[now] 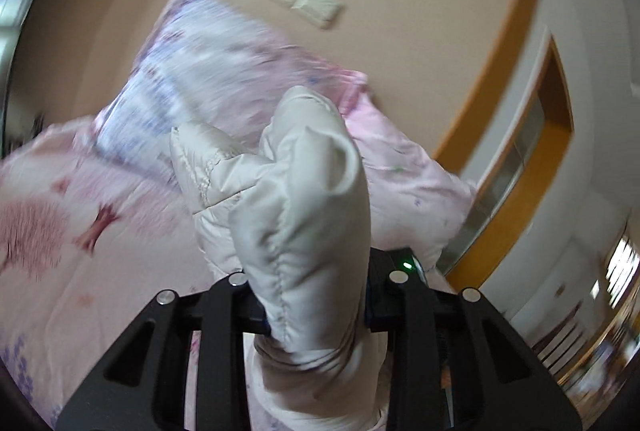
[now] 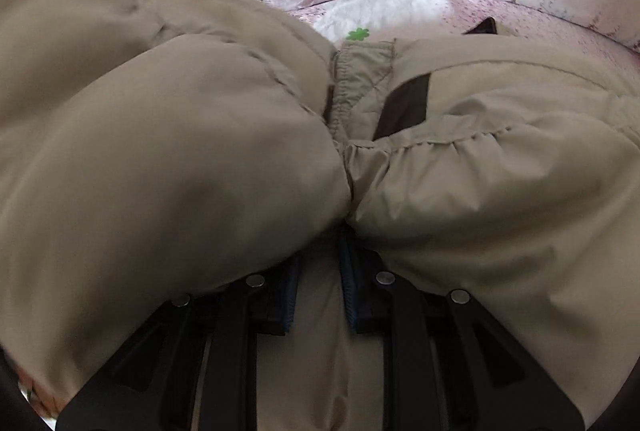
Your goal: Fold large clothes
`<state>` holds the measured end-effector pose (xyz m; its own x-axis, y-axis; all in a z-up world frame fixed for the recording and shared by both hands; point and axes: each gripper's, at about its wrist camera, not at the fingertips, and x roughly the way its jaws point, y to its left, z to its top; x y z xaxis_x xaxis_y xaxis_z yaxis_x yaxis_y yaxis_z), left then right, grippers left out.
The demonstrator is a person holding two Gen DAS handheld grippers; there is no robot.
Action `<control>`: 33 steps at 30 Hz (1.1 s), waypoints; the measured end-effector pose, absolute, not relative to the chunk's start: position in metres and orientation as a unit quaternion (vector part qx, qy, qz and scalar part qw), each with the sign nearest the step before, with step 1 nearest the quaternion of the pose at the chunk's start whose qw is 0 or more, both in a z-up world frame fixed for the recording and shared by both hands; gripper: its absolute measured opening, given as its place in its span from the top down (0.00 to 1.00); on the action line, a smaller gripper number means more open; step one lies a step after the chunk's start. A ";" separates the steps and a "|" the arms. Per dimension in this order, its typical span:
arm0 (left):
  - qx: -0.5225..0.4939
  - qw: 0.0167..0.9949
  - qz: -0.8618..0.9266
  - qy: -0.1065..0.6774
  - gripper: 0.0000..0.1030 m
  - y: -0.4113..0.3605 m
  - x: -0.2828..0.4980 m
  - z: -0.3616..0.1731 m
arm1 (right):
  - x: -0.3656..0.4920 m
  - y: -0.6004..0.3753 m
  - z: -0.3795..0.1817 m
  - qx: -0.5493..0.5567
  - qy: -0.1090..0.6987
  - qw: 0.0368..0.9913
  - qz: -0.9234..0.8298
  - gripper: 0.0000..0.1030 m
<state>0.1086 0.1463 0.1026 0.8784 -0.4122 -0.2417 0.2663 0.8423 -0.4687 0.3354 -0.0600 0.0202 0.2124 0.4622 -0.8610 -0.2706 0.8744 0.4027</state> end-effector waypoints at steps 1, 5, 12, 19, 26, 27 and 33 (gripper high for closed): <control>-0.206 0.947 -0.185 0.164 0.70 0.138 0.107 0.107 | 0.334 -0.065 0.023 0.085 0.581 0.773 0.240 0.81; -0.187 0.949 -0.199 0.159 0.70 0.121 0.106 0.114 | 0.320 -0.101 0.046 0.132 0.556 0.785 0.240 0.80; -0.185 0.944 -0.220 0.161 0.67 0.105 0.108 0.117 | 0.330 -0.090 0.041 0.152 0.546 0.785 0.250 0.81; -0.190 0.939 -0.234 0.166 0.65 0.096 0.109 0.115 | 0.320 -0.114 0.049 0.162 0.528 0.784 0.282 0.82; -0.180 0.934 -0.265 0.160 0.65 0.075 0.108 0.119 | 0.284 -0.218 0.085 0.169 0.426 0.865 0.206 0.82; -0.176 0.933 -0.271 0.158 0.65 0.069 0.108 0.120 | 0.286 -0.224 0.079 0.170 0.434 0.861 0.202 0.82; -0.145 0.927 -0.312 0.151 0.65 0.020 0.107 0.123 | 0.321 -0.209 0.016 0.164 0.502 0.828 0.189 0.82</control>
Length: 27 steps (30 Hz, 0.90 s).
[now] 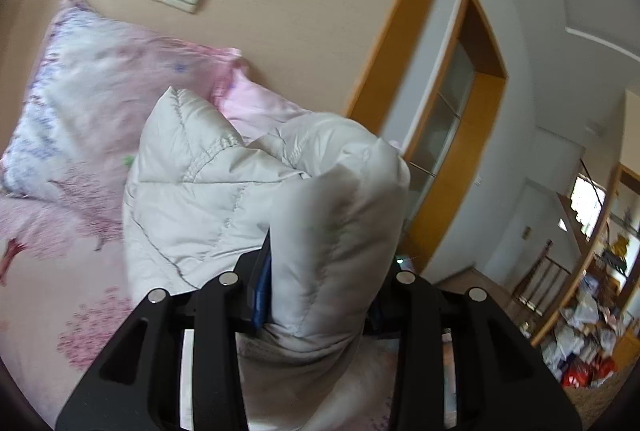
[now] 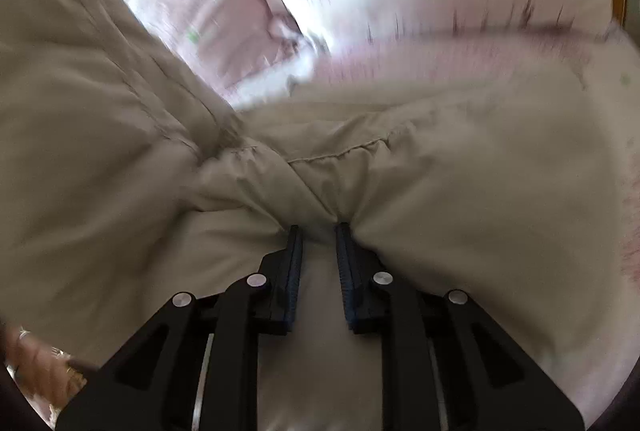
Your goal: Fold large clothes
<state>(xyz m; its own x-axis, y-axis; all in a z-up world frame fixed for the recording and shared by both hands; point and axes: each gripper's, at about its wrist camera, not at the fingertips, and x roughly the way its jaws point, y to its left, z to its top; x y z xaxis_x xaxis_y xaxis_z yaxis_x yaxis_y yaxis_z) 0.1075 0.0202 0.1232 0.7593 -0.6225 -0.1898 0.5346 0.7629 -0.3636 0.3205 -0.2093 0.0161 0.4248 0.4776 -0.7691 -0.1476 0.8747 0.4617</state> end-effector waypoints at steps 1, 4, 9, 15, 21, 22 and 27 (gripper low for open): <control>-0.140 0.925 -0.319 0.151 0.65 0.011 0.108 0.123 | 0.326 -0.209 0.012 0.167 0.501 0.828 0.190 0.82; -0.126 0.916 -0.345 0.163 0.64 -0.022 0.112 0.116 | 0.328 -0.212 0.014 0.174 0.506 0.822 0.194 0.82; -0.108 0.902 -0.377 0.182 0.64 -0.058 0.116 0.104 | 0.283 -0.259 0.047 0.217 0.442 0.845 0.209 0.76; -0.083 0.892 -0.401 0.191 0.64 -0.093 0.120 0.094 | 0.238 -0.333 0.048 0.258 0.389 0.877 0.114 0.65; -0.066 0.879 -0.423 0.210 0.64 -0.120 0.127 0.080 | 0.249 -0.355 0.017 0.281 0.421 0.860 0.060 0.72; -0.061 0.878 -0.425 0.212 0.64 -0.124 0.127 0.079 | 0.253 -0.351 0.015 0.279 0.428 0.857 0.062 0.74; -0.030 0.874 -0.432 0.219 0.61 -0.144 0.127 0.070 | 0.296 -0.333 -0.007 0.250 0.474 0.841 0.076 0.86</control>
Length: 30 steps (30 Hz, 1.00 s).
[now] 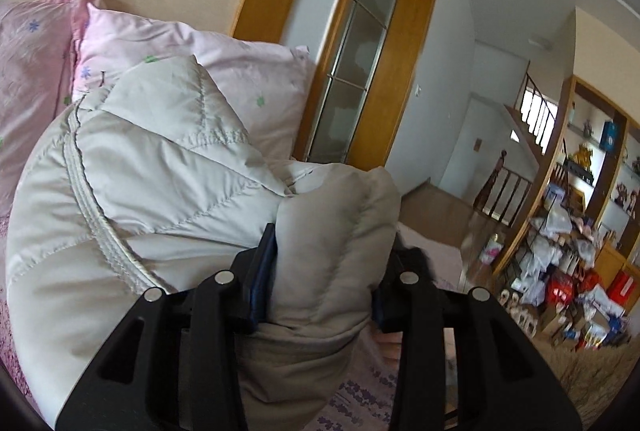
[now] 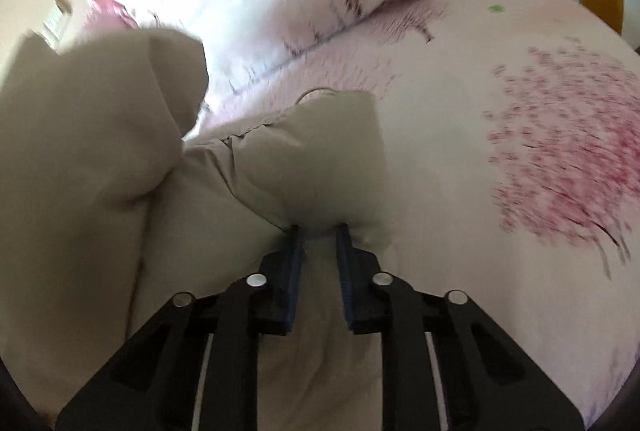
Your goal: Fold large clothes
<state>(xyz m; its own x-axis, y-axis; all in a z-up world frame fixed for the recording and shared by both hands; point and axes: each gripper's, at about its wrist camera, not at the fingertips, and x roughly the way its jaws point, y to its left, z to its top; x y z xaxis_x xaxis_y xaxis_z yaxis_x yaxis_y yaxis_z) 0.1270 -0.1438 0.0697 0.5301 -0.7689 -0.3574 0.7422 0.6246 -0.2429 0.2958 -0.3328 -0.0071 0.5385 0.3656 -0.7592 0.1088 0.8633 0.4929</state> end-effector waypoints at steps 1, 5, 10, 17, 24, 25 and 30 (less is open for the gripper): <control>-0.024 0.874 -0.432 0.221 0.61 -0.147 0.127 0.067 | 0.299 -0.332 -0.009 0.247 0.475 0.841 0.077 0.86; -0.013 0.869 -0.436 0.232 0.60 -0.155 0.129 0.058 | 0.300 -0.339 -0.005 0.243 0.471 0.844 0.086 0.87; 0.013 0.861 -0.445 0.248 0.59 -0.172 0.128 0.042 | 0.274 -0.373 0.003 0.289 0.440 0.846 0.076 0.83; 0.044 0.856 -0.451 0.249 0.49 -0.186 0.122 0.027 | 0.249 -0.405 0.047 0.318 0.378 0.867 0.064 0.63; 0.071 0.855 -0.448 0.251 0.48 -0.196 0.119 0.017 | 0.258 -0.378 0.094 0.308 0.369 0.849 0.218 0.33; 0.079 0.856 -0.445 0.252 0.48 -0.199 0.119 0.014 | 0.263 -0.371 0.098 0.297 0.377 0.846 0.232 0.33; 0.105 0.855 -0.440 0.253 0.47 -0.209 0.116 0.009 | 0.278 -0.344 0.099 0.252 0.417 0.840 0.238 0.33</control>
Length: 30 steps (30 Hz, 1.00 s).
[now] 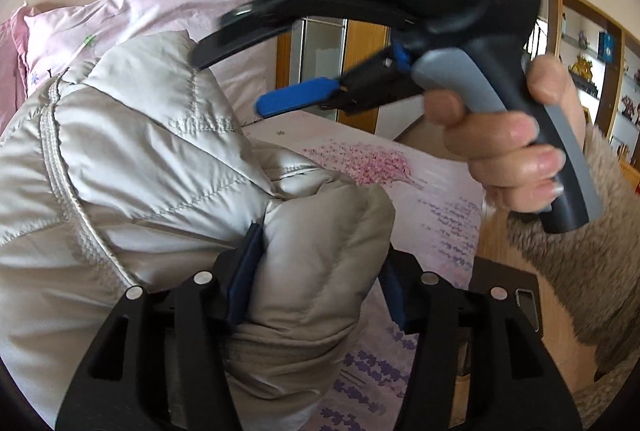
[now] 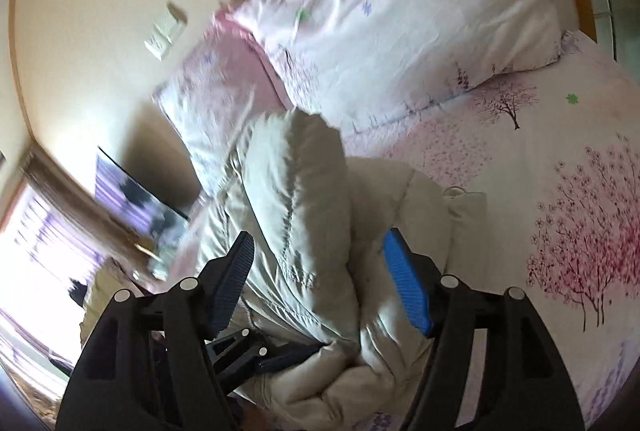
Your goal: Fold large clothes
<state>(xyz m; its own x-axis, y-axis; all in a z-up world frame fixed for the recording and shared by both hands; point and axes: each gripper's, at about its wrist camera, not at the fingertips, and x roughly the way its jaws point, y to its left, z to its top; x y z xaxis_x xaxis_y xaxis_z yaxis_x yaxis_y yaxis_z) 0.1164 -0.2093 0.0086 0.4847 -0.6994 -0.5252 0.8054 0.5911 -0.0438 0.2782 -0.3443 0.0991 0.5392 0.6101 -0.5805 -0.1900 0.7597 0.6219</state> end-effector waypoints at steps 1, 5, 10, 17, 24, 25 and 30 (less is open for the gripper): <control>0.107 0.855 -0.439 0.254 0.47 -0.211 0.116 0.007 | 0.280 -0.341 0.096 0.248 0.424 0.837 0.241 0.33; 0.119 0.854 -0.436 0.258 0.44 -0.218 0.116 0.002 | 0.287 -0.328 0.083 0.233 0.453 0.823 0.251 0.33; 0.142 0.854 -0.428 0.257 0.42 -0.229 0.115 -0.005 | 0.284 -0.324 0.069 0.231 0.473 0.808 0.265 0.42; 0.175 0.857 -0.416 0.249 0.42 -0.230 0.100 -0.006 | 0.291 -0.331 0.050 0.267 0.487 0.786 0.272 0.77; 0.054 0.864 -0.427 0.261 0.31 -0.131 0.099 0.056 | 0.287 -0.322 0.060 0.235 0.474 0.809 0.256 0.83; 0.036 0.875 -0.407 0.259 0.29 -0.112 0.106 0.062 | 0.286 -0.319 0.062 0.228 0.470 0.814 0.253 0.83; -0.046 0.912 -0.281 0.297 0.25 -0.035 0.168 0.061 | 0.273 -0.311 0.085 0.202 0.434 0.843 0.244 0.89</control>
